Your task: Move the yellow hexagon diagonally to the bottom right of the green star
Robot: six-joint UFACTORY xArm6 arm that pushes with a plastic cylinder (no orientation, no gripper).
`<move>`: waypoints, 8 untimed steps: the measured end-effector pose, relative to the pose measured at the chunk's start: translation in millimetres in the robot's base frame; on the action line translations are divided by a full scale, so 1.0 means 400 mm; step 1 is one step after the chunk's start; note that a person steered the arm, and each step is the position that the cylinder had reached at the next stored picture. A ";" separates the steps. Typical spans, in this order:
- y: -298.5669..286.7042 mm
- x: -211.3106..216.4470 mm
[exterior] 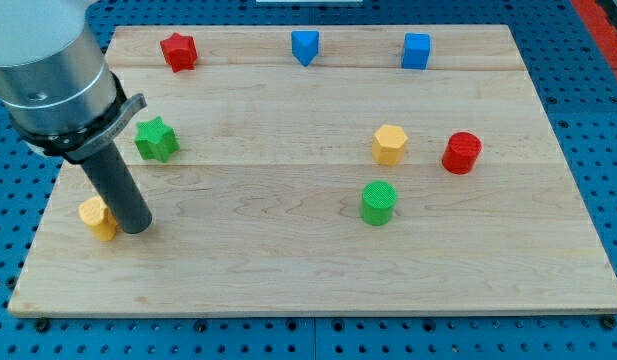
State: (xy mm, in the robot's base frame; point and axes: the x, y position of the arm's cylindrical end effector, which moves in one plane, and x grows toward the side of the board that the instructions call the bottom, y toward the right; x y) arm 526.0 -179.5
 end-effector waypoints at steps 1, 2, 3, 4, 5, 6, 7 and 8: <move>0.038 0.000; 0.062 0.000; 0.063 0.000; 0.064 0.000; 0.071 0.000; 0.071 -0.001; 0.071 -0.021; 0.074 -0.024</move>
State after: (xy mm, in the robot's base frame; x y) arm 516.4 -150.0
